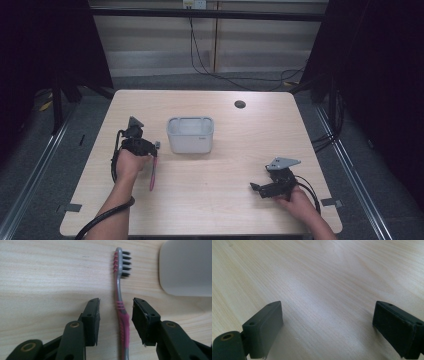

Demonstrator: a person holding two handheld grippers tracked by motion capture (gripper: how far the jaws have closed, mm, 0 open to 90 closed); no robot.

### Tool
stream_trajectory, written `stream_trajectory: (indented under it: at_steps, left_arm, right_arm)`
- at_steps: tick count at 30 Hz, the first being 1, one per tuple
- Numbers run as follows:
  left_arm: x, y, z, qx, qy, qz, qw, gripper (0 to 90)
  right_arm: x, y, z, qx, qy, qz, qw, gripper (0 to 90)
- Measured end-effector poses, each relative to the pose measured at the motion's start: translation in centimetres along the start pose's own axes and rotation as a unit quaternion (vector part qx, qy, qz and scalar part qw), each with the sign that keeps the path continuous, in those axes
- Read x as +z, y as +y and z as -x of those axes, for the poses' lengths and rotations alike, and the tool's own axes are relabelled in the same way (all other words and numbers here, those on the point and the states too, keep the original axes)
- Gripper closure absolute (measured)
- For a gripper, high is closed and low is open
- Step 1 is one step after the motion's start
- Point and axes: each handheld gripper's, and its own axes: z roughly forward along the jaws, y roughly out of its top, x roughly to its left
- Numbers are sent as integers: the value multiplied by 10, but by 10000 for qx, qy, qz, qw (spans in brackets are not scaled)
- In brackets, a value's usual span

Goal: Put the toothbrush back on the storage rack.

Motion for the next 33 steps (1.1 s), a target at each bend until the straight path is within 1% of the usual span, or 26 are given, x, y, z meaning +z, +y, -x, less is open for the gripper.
stream_trajectory:
  at_steps: [2, 4, 6, 7, 8, 9, 11, 12, 13, 14, 15, 17, 18, 19, 20, 21, 22, 23, 25, 26, 29, 30, 31, 32, 33]
  left_arm:
    - [0, 1, 3, 120, 101, -26, 9999, 578]
    - [1, 2, 6, 44, 149, -33, 9999, 579]
    - [2, 2, 7, 40, 168, -69, 9998, 583]
    - [4, 3, 8, 47, 215, -141, 9997, 588]
    - [4, 3, 8, 47, 215, -141, 9997, 599]
    - [6, 3, 9, 57, 268, -147, 9995, 612]
    - [8, 3, 12, 136, 341, -107, 9993, 640]
    - [8, 3, 13, 207, 370, -70, 9991, 659]
    - [9, 3, 14, 215, 400, -59, 9990, 679]
    - [9, 3, 14, 215, 400, -59, 9990, 697]
    - [11, 3, 16, 246, 460, -76, 9986, 697]
    - [12, 4, 18, 327, 488, -134, 9982, 722]
    - [12, 4, 18, 327, 488, -134, 9982, 736]
    - [13, 4, 20, 360, 533, -118, 9979, 736]
    - [14, 4, 22, 429, 597, -144, 9972, 763]
    - [14, 4, 22, 429, 597, -144, 9972, 776]
    - [14, 4, 23, 482, 667, -139, 9965, 807]
    - [14, 4, 24, 536, 756, -153, 9956, 817]
    - [14, 4, 24, 497, 772, -141, 9957, 822]
    - [14, 4, 24, 493, 773, -196, 9956, 828]
    - [13, 5, 23, 496, 770, -236, 9955, 830]
    - [14, 4, 23, 448, 771, -190, 9958, 832]
    - [13, 4, 21, 446, 712, -216, 9962, 833]
    - [13, 4, 20, 411, 699, -146, 9966, 833]
    - [13, 4, 20, 411, 699, -146, 9966, 834]
  right_arm:
    - [0, 0, 0, -11, 4, 7, 10000, 88]
    - [0, 0, 0, 5, 5, -7, 10000, 88]
    - [0, 0, 1, -37, 11, 18, 10000, 88]
    - [0, 0, 0, -33, 12, 16, 10000, 88]
    - [0, 0, 0, -34, 11, 16, 10000, 88]
    - [0, 0, 1, -37, 11, 18, 10000, 88]
    - [0, 0, 1, -35, 11, 17, 10000, 88]
    - [0, 0, 1, -35, 12, 17, 10000, 88]
    - [0, 0, 0, -26, 12, 10, 10000, 88]
    - [0, 0, 0, -26, 12, 10, 10000, 88]
    - [0, 0, 1, -35, 12, 16, 10000, 88]
    - [0, 0, 1, -35, 13, 16, 10000, 88]
    - [0, 0, 1, -35, 13, 16, 10000, 88]
    - [0, 0, 1, -36, 12, 17, 10000, 88]
    - [0, 0, 1, -37, 12, 16, 10000, 88]
    - [0, 0, 1, -37, 13, 17, 10000, 88]
    - [0, 0, 1, -37, 13, 16, 10000, 88]
    - [0, 0, 1, -36, 13, 17, 10000, 88]
    - [0, 0, 1, -37, 13, 17, 10000, 88]
    - [0, 0, 1, -37, 12, 17, 10000, 88]
    - [0, 0, 1, -37, 13, 17, 10000, 88]
    - [0, 0, 1, -37, 13, 16, 10000, 88]
    - [0, 0, 1, -37, 13, 16, 10000, 88]
    - [0, 0, 1, -37, 13, 17, 10000, 88]
    - [0, 0, 1, -36, 14, 17, 10000, 88]
